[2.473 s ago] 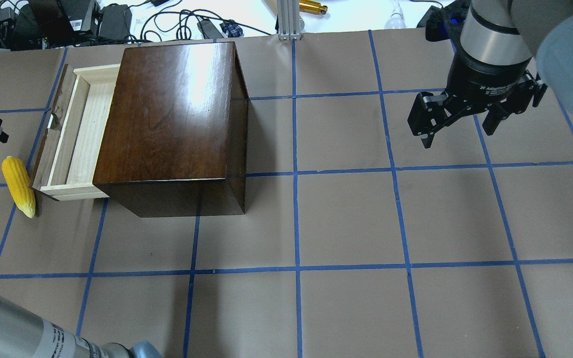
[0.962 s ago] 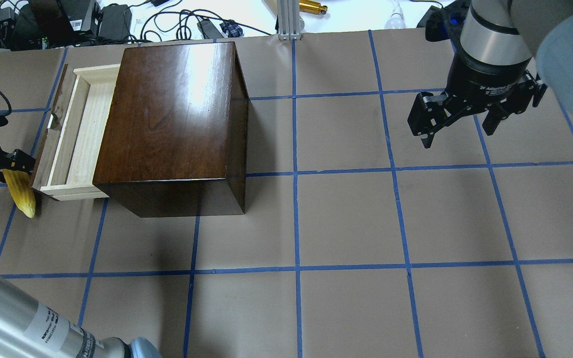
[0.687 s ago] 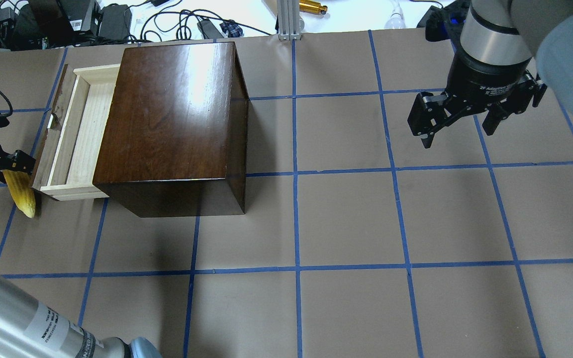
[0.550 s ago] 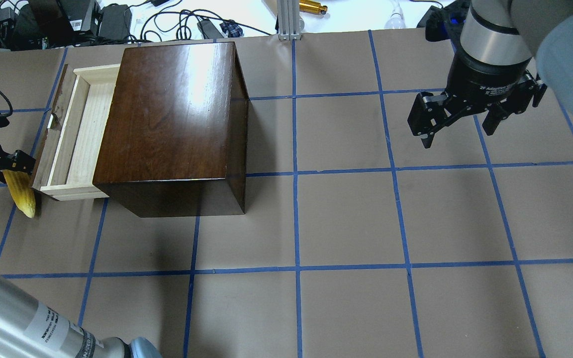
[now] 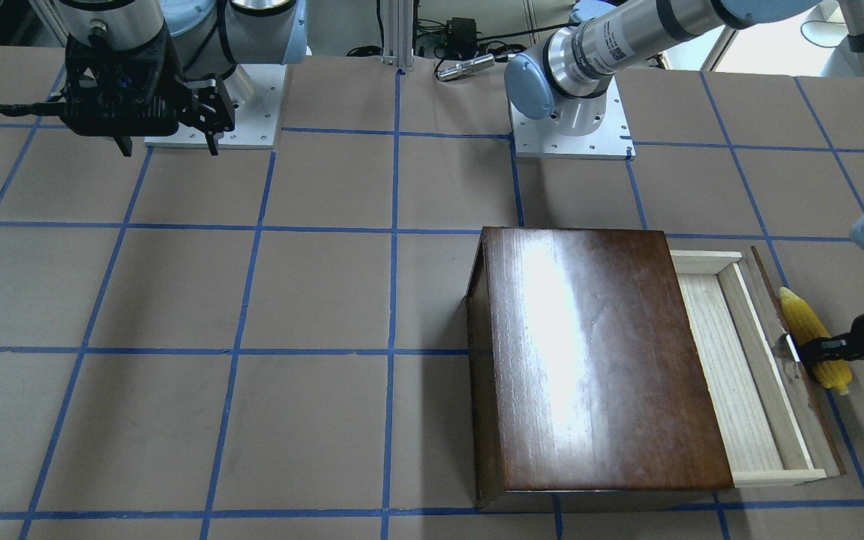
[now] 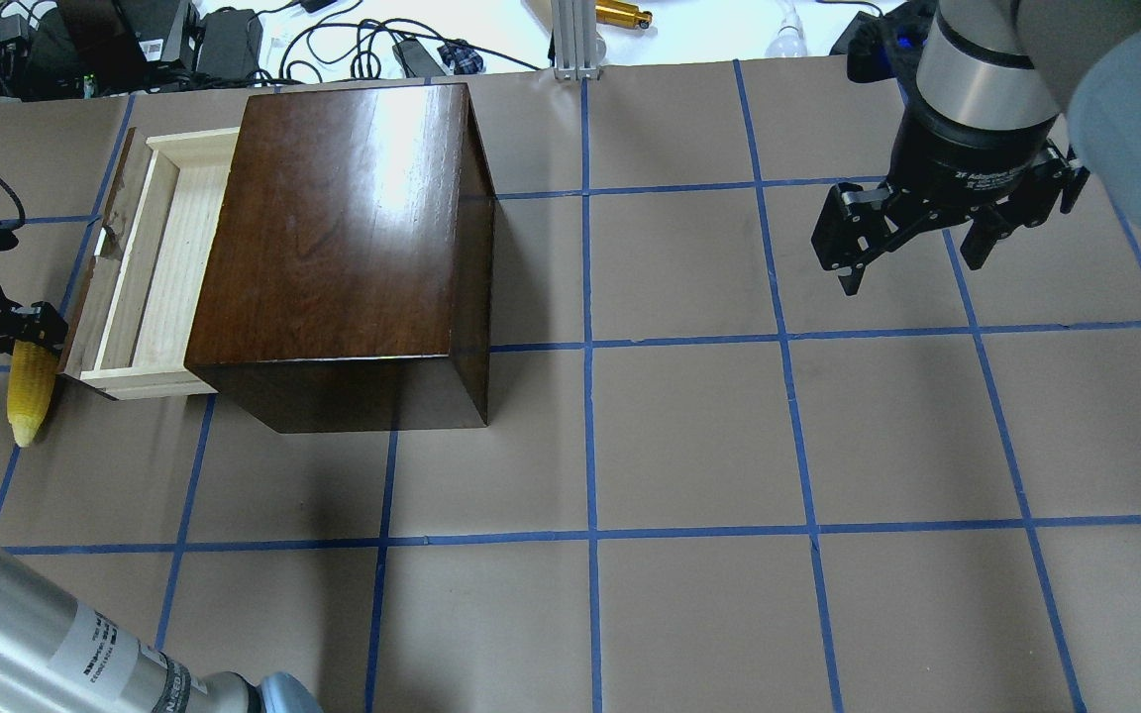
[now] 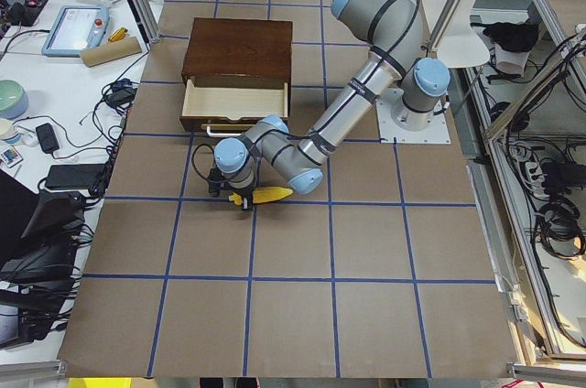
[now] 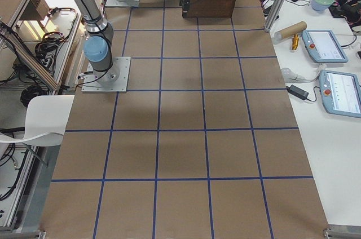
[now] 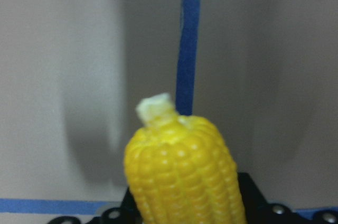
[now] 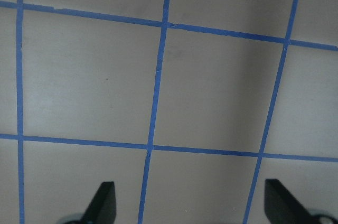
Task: Open drawer and put corn inside
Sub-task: 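Lower the left gripper and grasp the yellow corn cob, then lift the corn and carry it over the open drawer with the left gripper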
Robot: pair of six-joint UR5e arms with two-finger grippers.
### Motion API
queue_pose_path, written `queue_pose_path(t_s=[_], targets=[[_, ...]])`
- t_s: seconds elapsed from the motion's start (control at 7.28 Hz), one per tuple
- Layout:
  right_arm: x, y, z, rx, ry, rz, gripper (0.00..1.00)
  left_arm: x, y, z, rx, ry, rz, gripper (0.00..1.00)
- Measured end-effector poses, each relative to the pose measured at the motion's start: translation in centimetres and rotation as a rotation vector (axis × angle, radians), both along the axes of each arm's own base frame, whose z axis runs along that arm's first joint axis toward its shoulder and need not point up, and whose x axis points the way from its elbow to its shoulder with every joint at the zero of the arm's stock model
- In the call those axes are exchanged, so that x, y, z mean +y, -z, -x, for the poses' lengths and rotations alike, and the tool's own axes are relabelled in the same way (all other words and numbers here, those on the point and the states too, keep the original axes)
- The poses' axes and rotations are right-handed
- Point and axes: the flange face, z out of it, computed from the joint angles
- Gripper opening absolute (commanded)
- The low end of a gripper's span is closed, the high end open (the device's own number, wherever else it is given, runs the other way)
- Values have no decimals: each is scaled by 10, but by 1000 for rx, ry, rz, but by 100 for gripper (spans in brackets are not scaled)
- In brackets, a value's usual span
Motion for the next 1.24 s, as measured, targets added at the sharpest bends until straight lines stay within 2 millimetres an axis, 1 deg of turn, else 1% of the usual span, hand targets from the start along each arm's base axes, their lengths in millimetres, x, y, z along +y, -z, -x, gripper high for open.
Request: queue_pose_path(t_s=[0.69, 0.82, 0.96, 1.1, 1.24], targets=[[0, 0, 0, 0, 0, 0, 100, 0, -4, 1, -2, 4, 7, 0], [0, 0, 0, 0, -1, 0, 100, -2, -12, 2, -10, 8, 16, 0], [0, 0, 0, 0, -1, 1, 100, -6, -32, 8, -19, 17, 29, 0], [0, 0, 0, 0, 0, 1, 100, -9, -61, 18, -22, 29, 38, 0], [0, 0, 0, -1, 0, 1, 100, -10, -97, 31, -15, 39, 41, 0]])
